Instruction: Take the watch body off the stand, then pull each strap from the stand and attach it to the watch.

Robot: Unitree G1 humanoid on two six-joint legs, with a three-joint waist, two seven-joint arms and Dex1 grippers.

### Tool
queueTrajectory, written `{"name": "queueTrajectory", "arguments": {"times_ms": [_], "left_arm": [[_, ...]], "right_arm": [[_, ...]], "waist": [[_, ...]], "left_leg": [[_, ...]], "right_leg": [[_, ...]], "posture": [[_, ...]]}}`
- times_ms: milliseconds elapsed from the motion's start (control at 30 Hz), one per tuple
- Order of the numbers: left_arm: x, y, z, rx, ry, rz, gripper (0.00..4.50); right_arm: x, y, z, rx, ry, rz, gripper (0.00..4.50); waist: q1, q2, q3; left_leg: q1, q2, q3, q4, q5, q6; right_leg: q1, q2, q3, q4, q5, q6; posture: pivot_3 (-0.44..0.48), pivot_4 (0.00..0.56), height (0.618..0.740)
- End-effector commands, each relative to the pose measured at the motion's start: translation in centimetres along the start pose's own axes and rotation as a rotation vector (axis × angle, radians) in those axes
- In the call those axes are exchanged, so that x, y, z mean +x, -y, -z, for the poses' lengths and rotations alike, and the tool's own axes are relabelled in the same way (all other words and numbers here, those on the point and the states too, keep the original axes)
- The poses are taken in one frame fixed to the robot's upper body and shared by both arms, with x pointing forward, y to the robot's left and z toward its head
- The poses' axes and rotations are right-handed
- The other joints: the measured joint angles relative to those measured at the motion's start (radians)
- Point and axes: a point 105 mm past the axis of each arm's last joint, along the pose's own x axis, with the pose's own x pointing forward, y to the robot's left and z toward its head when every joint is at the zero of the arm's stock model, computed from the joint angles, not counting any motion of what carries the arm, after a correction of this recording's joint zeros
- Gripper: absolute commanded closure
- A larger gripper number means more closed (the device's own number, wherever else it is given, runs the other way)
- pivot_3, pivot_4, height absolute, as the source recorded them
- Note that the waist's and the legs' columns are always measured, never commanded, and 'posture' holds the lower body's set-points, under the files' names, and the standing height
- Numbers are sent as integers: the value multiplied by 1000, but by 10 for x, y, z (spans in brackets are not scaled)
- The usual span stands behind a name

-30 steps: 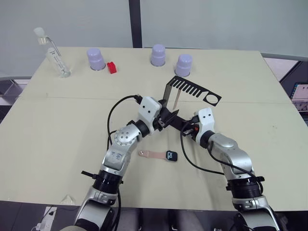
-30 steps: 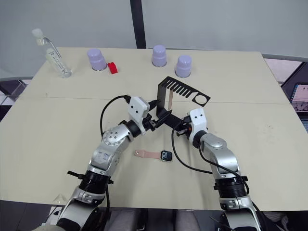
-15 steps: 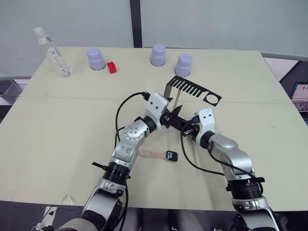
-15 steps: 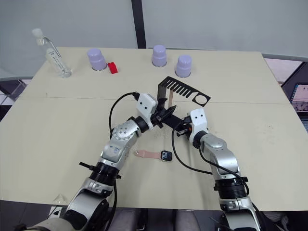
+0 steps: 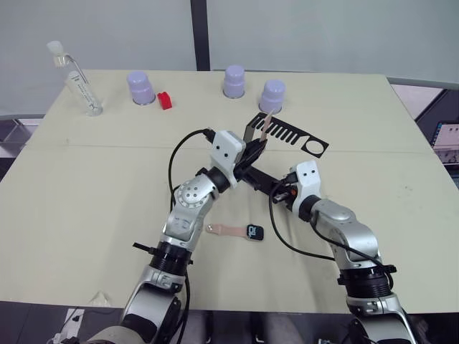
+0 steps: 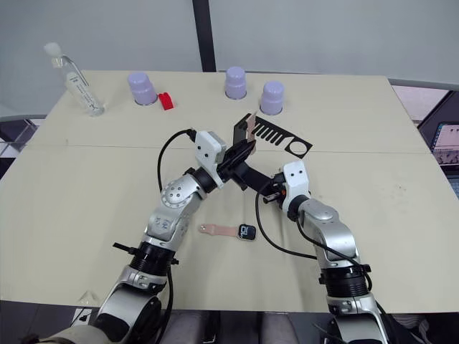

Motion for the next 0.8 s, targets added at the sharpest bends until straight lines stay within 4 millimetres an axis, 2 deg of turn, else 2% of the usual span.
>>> {"name": "queueTrajectory", "arguments": {"times_ms": [33,167,233,367,467,533,633,667,733,800], "left_arm": [[-10,2,-17,-42,44,49,4484],[-27,2,-26,-86,28,141,4484],[-34,0,-31,-120,10,206,4484],[-43,-1,-34,-230,-66,355,4484],[-51,6,-37,-303,-116,493,4484],[-56,10,-38,-326,-142,562,4484],[-59,17,-39,-419,-179,682,4500],[-58,23,-41,-454,-182,733,4500],[-52,33,-46,-509,-171,810,4500],[-48,39,-52,-553,-161,864,4500]], "right_arm": [[-2,7,10,14,-42,32,4500],[-4,6,7,2,-27,18,4500],[-10,3,-2,-4,10,-20,4500],[-44,-10,-28,-71,114,-158,4500],[-80,-18,-41,-63,161,-244,4500],[-96,-24,-45,-45,172,-285,4500],[-137,-50,-71,190,326,-479,3659],[-152,-62,-81,273,389,-565,3177],[-161,-71,-95,366,446,-620,2155],[-160,-72,-107,411,475,-617,1127]], "waist": [[0,0,0],[-1,0,0],[-1,0,0],[3,1,1],[2,2,1],[1,2,1],[0,2,1],[1,2,1],[0,2,2],[-2,1,2]], "left_leg": [[0,0,0,0,0,0],[0,0,0,0,0,0],[0,0,0,0,0,0],[-3,0,-2,0,0,0],[-5,0,-2,0,-1,0],[-5,0,-3,-1,-1,0],[-5,1,-3,-3,-2,-1],[-5,1,-4,-3,-2,-1],[-5,1,-4,-4,-2,0],[-6,1,-4,-2,-3,3]], "right_leg": [[0,0,0,0,0,0],[0,0,0,0,0,0],[0,0,0,0,0,0],[-1,0,-2,-2,0,0],[-1,0,-2,-3,0,0],[-1,0,-2,-8,0,1],[0,0,-3,-10,0,0],[0,0,-3,-10,0,0],[0,0,-4,-10,0,0],[0,-1,-4,-11,0,0]], "posture": [[0,150,739],[0,150,739],[0,150,739],[0,150,739],[0,150,739],[0,150,739],[0,150,739],[0,150,739],[0,150,739],[0,150,739]]}}
